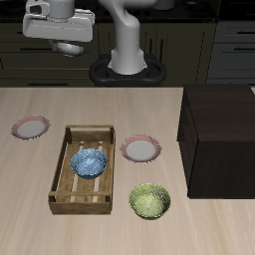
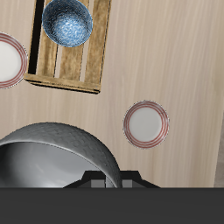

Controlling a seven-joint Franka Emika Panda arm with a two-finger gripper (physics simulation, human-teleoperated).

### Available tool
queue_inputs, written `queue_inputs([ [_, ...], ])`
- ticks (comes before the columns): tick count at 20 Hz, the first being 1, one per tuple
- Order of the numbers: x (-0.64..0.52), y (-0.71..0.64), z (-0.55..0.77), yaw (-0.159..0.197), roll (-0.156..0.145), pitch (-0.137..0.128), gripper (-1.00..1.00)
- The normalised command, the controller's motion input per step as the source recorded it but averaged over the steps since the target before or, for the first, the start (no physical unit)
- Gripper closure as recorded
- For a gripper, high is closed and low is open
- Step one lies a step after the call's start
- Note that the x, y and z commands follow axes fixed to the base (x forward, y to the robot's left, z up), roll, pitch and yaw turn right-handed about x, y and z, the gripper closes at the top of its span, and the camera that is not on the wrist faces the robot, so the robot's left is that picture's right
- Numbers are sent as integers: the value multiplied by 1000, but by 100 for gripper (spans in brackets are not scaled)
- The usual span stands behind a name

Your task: Place the white bowl on the off-center plate and place the blue bowl on top of the wooden shelf

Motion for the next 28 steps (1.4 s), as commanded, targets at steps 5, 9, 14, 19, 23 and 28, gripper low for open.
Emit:
queue_inputs([
  [5,-378,-385,256,24,-11,-64,100],
  [9,-189,-423,161,53,-25,-49,100],
  [14,38,-223,-1,1,-14,-3,100],
  [19,130,-234,-41,-22,-12,13,100],
  [23,126,-194,-89,33,12,-5,100],
  [28,198,-86,-161,-21,45,10,100],
])
